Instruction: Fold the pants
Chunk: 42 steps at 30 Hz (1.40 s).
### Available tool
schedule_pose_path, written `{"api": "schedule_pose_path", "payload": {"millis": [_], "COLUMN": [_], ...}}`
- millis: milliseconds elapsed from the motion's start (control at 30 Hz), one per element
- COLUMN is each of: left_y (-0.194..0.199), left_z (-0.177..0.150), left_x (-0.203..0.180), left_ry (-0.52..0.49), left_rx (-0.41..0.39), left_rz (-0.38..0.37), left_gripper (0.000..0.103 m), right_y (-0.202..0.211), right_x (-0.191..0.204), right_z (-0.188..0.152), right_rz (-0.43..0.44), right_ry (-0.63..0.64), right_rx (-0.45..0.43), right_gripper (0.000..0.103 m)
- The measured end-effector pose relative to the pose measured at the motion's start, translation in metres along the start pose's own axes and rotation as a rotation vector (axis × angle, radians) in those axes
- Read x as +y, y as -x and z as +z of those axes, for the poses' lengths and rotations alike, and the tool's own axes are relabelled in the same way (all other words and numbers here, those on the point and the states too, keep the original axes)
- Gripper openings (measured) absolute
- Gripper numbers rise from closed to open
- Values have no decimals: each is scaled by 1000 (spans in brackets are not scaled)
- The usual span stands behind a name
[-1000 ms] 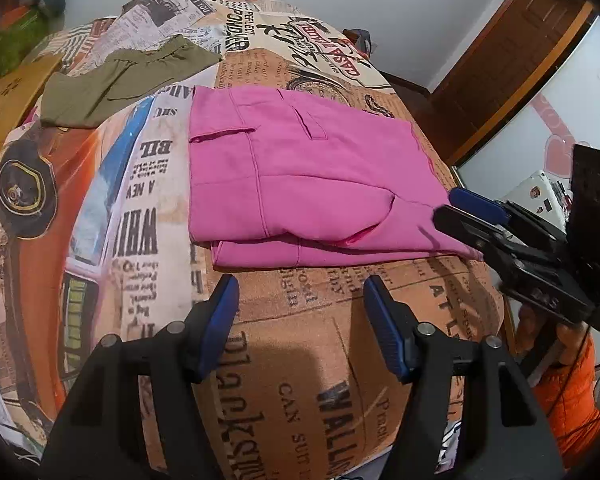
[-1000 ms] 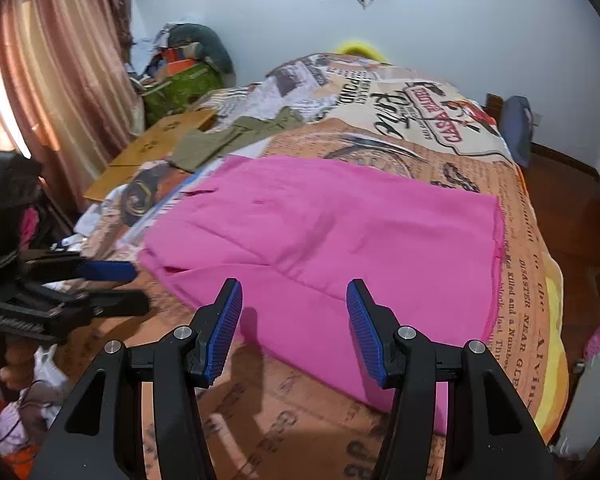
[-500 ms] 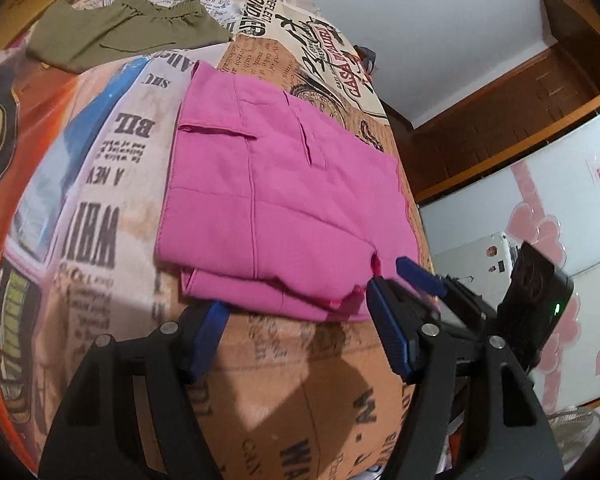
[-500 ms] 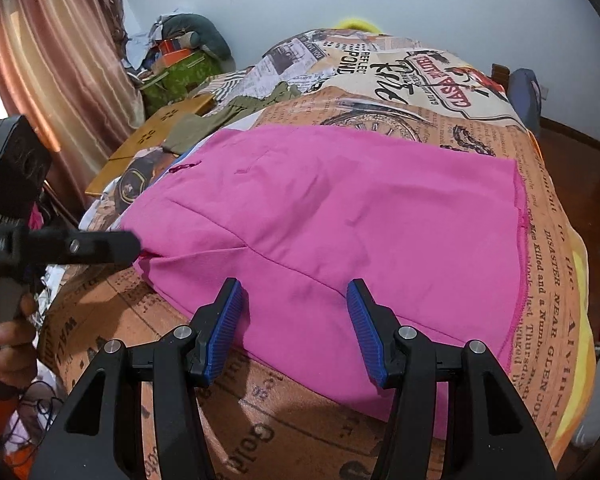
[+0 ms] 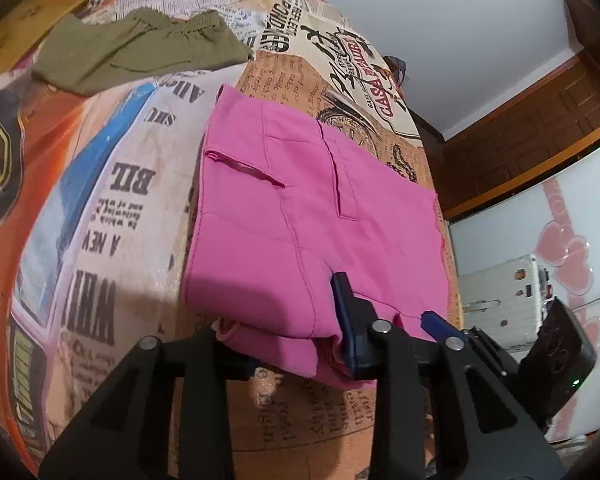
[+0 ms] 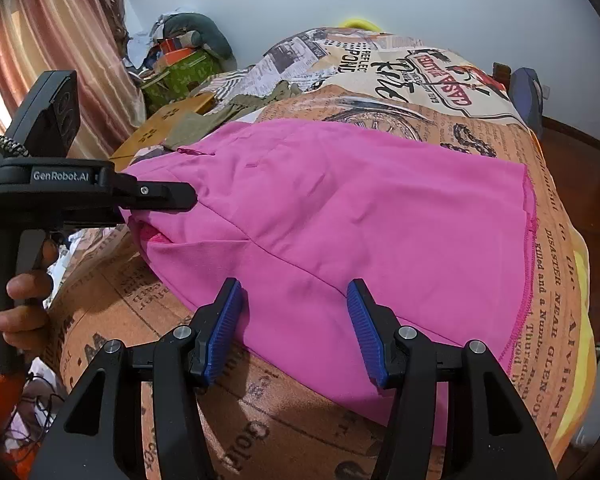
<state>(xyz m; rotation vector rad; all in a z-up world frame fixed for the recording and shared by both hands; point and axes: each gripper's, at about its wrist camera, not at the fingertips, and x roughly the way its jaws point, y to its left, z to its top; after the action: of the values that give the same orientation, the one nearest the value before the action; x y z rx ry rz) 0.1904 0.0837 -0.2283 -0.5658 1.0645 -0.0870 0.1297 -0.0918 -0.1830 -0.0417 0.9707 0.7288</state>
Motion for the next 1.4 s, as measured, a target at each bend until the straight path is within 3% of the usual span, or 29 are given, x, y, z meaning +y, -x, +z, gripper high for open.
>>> {"api": "schedule_pose_path", "payload": {"millis": [233,433,600,767,967,1167,1400], "left_y": [22,55,67,78,79,66,52], "left_z": [-13,-25,-30,-27,-23,-24,-18], "left_x": [-19,-15,-11,-33,-87,-129,-131], "left_ry": [-141,-210,-264,-331,-457,-564,-561], "left_rx": [-109,-191,-223,-277,-322,-301,-250], "left_rz": [125,230,336,336,293,218,190], "left_gripper": [24,24,24,24,23,20,19], "right_y": [-1,-6,-3,-16,-12,-10,6], "right_x": [8,26,31,32,32,28,14], "right_z": [6,14,23,17,10,7,3], "right_rz": [-11,41,39,38,53,80,85], "right_ry": [22,61,51,61,59,34,-6], "right_rx": [21,27,-17,28,11,-5,-25], "right_gripper": [51,51,51,51,51,51,51]}}
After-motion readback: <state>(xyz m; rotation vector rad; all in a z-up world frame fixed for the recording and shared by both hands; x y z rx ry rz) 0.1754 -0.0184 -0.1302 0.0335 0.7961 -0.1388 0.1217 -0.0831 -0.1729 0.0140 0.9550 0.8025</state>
